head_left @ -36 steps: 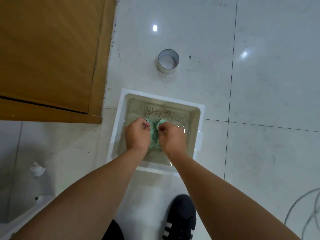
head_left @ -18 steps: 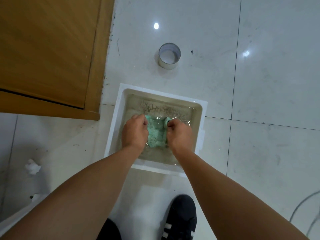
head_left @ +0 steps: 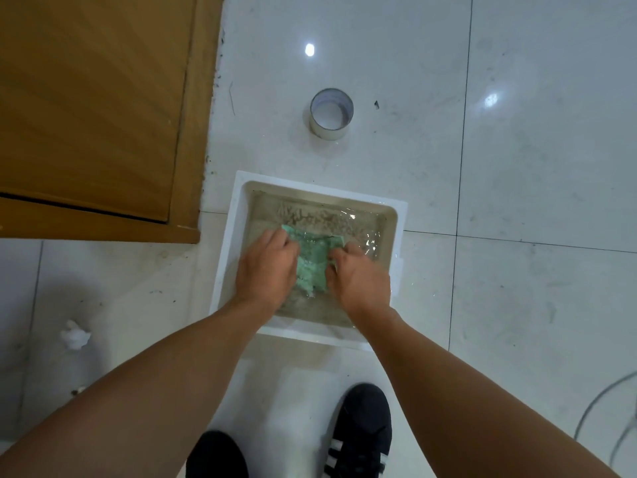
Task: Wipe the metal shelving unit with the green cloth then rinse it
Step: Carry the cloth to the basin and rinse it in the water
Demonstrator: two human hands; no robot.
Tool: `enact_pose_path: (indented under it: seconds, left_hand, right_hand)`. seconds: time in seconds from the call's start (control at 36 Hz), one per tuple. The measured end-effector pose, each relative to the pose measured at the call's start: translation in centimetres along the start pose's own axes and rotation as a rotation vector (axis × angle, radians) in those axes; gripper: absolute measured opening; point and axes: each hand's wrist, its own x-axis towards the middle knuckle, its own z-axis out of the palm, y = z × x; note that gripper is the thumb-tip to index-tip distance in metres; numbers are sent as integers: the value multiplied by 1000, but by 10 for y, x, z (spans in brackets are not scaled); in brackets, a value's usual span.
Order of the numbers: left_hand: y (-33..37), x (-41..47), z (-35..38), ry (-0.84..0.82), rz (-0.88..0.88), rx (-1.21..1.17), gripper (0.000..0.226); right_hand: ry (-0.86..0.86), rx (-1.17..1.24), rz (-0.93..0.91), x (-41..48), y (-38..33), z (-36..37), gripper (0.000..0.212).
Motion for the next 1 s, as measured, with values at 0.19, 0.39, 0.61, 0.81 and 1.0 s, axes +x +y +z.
enact_pose_path:
  seconds: [0.19,0.39,0.61,0.81,1.0]
  left_hand:
    - [-8,-8,4,-167,159,231,28]
    - [-19,-9,16,-140,203,288,10]
    - [-15,-10,9,-203,186,236,54]
    - [-12,-12,6,-201,196,265,47]
    - [-5,-14,-10,-219,202,272,40]
  right_hand:
    - [-64,-166,-64,-4,9,7,22]
    - [-104,-121,-75,0,9,14,22]
    - [-155,-150,-52,4,3,14,20]
    - [-180,-154,-25,2,-1,9,24]
    - [-167,-147,-26,-4,-7,-6,25]
